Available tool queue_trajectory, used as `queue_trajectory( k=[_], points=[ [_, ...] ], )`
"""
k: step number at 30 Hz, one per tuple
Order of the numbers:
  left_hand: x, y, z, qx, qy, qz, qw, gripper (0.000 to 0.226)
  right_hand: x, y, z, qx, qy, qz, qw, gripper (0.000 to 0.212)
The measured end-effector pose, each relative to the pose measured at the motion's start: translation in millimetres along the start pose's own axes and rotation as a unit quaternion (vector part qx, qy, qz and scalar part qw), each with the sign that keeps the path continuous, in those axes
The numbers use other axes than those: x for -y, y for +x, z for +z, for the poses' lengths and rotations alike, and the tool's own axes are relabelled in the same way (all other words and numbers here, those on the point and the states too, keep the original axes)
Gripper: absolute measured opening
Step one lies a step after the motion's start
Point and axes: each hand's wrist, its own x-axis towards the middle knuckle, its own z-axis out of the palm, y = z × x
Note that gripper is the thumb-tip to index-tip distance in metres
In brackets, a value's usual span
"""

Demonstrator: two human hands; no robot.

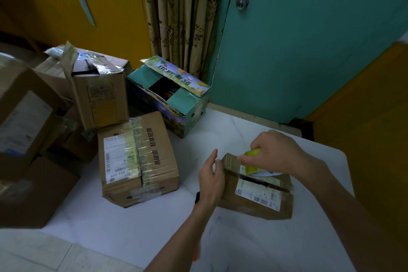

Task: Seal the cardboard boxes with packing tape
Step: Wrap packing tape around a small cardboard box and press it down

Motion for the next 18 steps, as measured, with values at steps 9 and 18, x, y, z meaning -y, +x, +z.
queue_trajectory(
  k=[9, 18],
  points=[
    [19, -11, 3, 0.137, 0.154, 0.098, 0.974, 0.091, 7, -2, -8, 0.000, -0.004, 0.002, 1.000, 0.063],
    [13, 26, 6, 0.173, 0.185, 0.096, 0.963, 0.044, 6, -7, -6, 0.005, -0.004, -0.001, 1.000, 0.063]
  ],
)
